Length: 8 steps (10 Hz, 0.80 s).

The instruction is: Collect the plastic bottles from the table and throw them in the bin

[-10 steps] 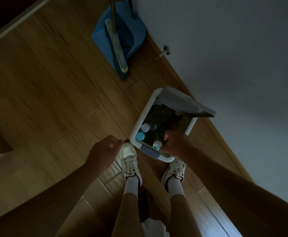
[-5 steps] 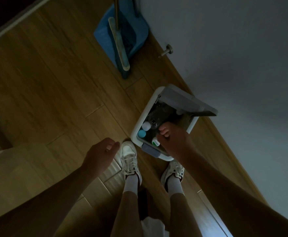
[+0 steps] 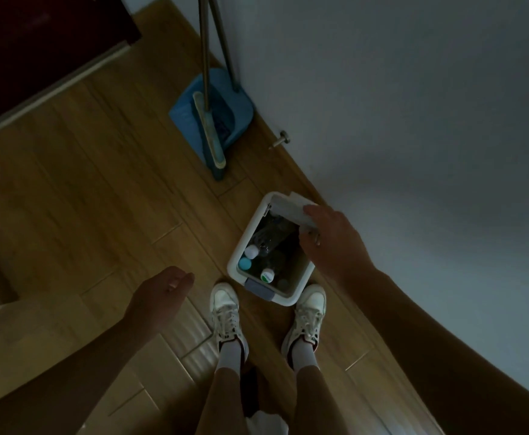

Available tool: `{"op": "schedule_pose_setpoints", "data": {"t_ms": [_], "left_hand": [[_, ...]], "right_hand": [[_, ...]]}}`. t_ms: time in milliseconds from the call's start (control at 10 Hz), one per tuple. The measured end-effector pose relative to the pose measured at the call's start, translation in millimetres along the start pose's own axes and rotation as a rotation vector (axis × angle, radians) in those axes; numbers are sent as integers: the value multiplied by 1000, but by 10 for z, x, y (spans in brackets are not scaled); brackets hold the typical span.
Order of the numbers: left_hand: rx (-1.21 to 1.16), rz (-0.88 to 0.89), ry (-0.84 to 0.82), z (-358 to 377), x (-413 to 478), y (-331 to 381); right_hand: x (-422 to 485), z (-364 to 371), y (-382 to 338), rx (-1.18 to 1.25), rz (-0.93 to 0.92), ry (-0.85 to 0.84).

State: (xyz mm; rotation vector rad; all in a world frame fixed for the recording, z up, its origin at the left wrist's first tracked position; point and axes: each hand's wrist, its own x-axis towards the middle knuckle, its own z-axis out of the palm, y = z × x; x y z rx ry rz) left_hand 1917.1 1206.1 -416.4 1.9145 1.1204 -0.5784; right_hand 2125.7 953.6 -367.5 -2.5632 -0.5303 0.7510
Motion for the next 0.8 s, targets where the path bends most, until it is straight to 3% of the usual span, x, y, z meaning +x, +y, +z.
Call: {"op": "schedule_pose_setpoints", "data": {"t_ms": [300,500,700,800], "left_hand": [[-15,-53,-7,136,-60,-412],[15,-34,-28,347,-4,-711],[21,-49,-46,387,-137,-815],[21,-52,-36,337,-247,-796]], "right_hand": [[-353,1224,163,-159,-52,-380],[-513,1752,313,-247,-41,-364],[-434,1577,240,-233,-46,-401],[-462,1454,152,-143,53,-427]]}}
